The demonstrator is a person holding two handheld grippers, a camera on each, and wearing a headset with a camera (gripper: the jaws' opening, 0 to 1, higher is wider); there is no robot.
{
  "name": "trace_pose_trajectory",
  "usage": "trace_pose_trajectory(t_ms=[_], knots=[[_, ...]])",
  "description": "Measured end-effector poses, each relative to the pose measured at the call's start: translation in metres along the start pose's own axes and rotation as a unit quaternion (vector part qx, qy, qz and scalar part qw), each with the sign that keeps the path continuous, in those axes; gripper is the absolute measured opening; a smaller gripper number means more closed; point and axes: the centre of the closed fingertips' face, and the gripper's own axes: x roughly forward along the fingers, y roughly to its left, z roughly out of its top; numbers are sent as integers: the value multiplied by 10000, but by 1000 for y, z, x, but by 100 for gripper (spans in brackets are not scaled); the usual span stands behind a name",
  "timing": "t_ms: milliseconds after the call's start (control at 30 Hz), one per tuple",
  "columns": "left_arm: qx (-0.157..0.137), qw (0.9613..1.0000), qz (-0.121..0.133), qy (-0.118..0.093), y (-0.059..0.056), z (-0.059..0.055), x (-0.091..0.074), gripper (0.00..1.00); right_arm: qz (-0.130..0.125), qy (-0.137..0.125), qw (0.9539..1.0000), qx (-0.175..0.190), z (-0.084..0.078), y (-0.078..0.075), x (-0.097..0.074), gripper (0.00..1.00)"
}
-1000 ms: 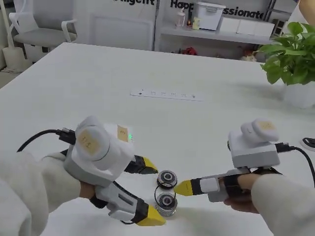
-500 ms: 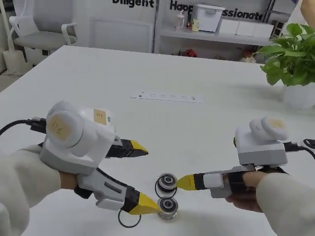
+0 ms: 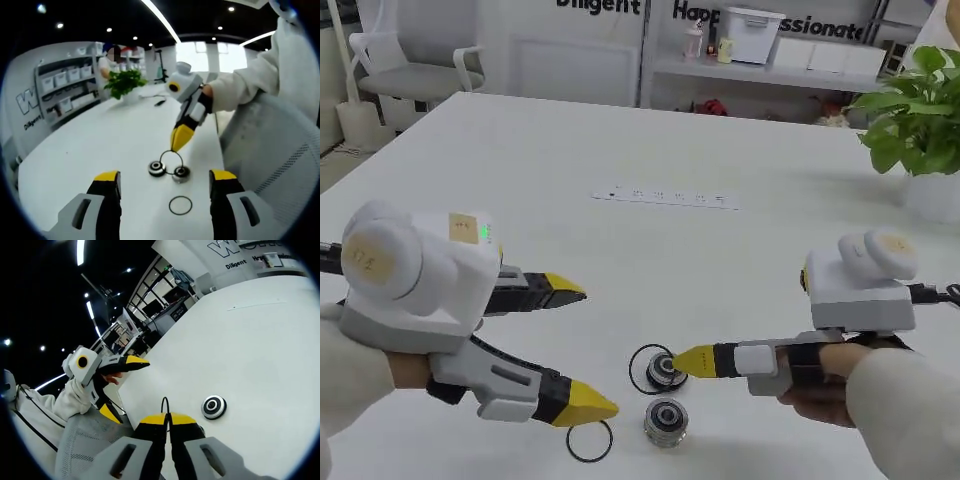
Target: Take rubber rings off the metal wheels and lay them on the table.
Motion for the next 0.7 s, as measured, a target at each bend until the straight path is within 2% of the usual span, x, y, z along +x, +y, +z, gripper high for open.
trace_pose_trajectory(t_ms=[700], knots=[[-257, 9995, 164, -17, 4, -13, -15, 77, 207, -71, 9997, -140, 7, 18, 9, 0]])
